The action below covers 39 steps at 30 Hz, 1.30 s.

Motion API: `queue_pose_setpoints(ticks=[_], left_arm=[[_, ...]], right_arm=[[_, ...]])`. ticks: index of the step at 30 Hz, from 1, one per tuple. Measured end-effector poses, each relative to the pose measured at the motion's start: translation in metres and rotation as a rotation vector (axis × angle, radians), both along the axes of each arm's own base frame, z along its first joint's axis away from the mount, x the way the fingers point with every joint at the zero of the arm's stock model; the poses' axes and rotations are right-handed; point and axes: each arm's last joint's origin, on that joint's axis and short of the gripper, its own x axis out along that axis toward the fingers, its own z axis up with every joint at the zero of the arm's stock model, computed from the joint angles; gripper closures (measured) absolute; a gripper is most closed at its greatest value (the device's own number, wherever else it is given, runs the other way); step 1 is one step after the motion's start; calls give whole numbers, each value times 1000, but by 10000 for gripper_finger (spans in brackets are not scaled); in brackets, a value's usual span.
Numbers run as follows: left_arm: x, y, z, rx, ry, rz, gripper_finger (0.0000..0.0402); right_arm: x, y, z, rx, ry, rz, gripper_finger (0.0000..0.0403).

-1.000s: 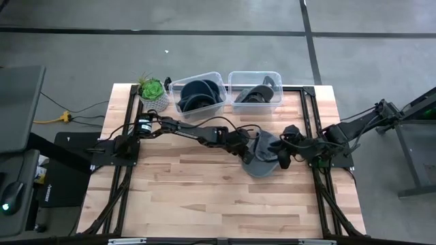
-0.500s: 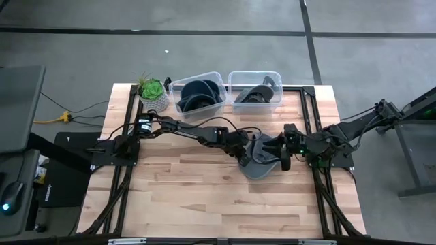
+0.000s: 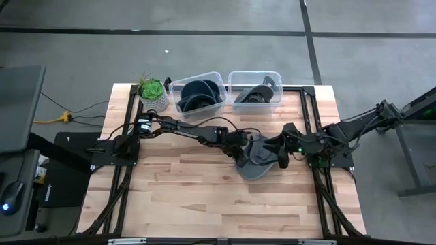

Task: Pick & Place hat
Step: Put the gray cap into the right transparent bin

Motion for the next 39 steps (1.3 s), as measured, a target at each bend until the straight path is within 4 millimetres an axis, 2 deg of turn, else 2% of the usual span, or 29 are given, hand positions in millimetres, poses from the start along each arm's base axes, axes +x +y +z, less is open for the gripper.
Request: queue_pose_setpoints(ticks=[10, 17, 20, 26, 30, 35, 39], left_arm=[[2, -3, 1, -69, -30, -66, 401], [5, -3, 3, -32, -76, -111, 394], [7, -4, 5, -43, -107, -150, 363], [11, -6, 10, -86, -179, -207, 254], [11, -6, 10, -82, -179, -191, 201], [11, -5, 10, -81, -179, -182, 182], [11, -5, 10, -84, -172, -181, 181]], right_arm=[[-1, -2, -2, 2, 23, -14, 284], [-3, -2, -5, 9, 57, -22, 284], [-3, -3, -6, 7, 69, -23, 284], [-5, -3, -9, 36, 101, -31, 284], [-8, 1, -20, 81, 205, -44, 284], [-1, 12, -38, 57, 316, -81, 284], [12, 31, -52, 43, 374, 5, 284]])
